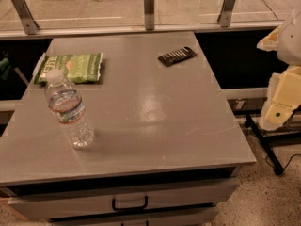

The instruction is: Move green jalapeno chip bag near rxbar chocolate

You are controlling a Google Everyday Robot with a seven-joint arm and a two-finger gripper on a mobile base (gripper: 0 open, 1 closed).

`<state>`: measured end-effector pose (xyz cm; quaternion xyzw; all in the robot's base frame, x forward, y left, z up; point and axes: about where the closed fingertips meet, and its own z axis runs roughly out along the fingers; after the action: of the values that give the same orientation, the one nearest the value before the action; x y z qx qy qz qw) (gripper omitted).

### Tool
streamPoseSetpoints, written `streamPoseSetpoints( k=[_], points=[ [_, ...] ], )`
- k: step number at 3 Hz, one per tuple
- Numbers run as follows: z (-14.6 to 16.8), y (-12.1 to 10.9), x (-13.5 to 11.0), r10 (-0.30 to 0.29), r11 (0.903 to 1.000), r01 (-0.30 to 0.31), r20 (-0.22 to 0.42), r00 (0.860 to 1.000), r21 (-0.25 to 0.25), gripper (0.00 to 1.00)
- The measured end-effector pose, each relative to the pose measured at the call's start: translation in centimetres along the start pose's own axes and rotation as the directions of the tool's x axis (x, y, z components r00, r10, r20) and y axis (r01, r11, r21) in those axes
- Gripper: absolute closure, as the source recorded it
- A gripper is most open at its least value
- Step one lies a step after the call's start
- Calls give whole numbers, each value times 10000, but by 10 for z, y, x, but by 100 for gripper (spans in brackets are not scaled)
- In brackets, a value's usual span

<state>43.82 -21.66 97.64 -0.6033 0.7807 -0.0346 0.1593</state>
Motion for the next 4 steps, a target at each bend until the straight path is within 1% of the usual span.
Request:
streamPoseSetpoints(
  k=[1,2,3,4],
  points=[
    [0,0,0,0,10000,0,1,10000,2,0],
    [-4,-1,-1,-3,10000,2,166,9999,88,0],
    [6,-14,-29,-792,9967,768,1004,9918,274,0],
    [40,-28,-96,-2230,9748,2154,2244,9486,581,0]
  ],
)
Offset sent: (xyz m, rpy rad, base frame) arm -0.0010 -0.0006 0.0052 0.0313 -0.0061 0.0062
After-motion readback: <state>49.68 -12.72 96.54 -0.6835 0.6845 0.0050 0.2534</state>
